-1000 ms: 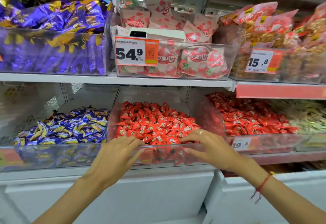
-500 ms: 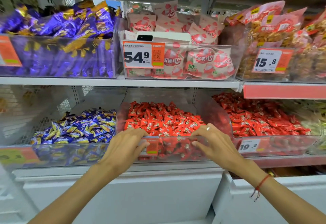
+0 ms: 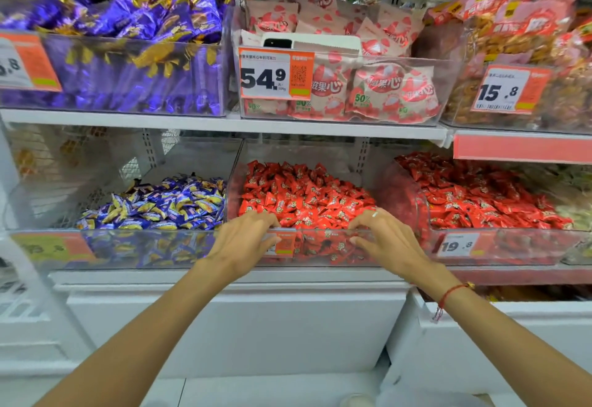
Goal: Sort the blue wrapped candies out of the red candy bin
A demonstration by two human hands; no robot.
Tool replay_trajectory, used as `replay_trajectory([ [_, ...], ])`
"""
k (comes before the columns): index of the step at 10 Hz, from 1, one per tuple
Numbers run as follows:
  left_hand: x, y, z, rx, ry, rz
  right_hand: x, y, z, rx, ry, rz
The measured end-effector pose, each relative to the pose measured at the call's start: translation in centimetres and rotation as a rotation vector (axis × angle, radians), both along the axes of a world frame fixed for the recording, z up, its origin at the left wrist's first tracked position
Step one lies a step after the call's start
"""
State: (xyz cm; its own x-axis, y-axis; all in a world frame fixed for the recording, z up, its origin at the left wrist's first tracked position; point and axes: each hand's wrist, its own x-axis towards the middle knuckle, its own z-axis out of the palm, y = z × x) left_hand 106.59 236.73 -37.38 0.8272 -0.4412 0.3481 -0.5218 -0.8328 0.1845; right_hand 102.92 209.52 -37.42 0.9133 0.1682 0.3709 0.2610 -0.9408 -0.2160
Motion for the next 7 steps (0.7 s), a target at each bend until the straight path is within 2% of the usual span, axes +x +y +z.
replay_trajectory([
  [3,-1.36,0.12,-0.32,-0.011,0.013,0.028,-1.68,0.76,-0.72,-0.016,-0.092,-0.023],
  [5,-0.82,0.05,0.00,-0.029,0.133,0.042,-1.35,1.32,-0.43,0.005,-0.038,-0.076],
  [6,-0.91,-0.32,0.18,-0.008,0.149,0.085,-1.14,1.41,-0.05,-0.017,-0.009,-0.080],
  [7,-0.94,-0.46,-0.35,0.050,0.082,0.101,-0.91,1.35,0.11,-0.012,0.017,-0.073],
])
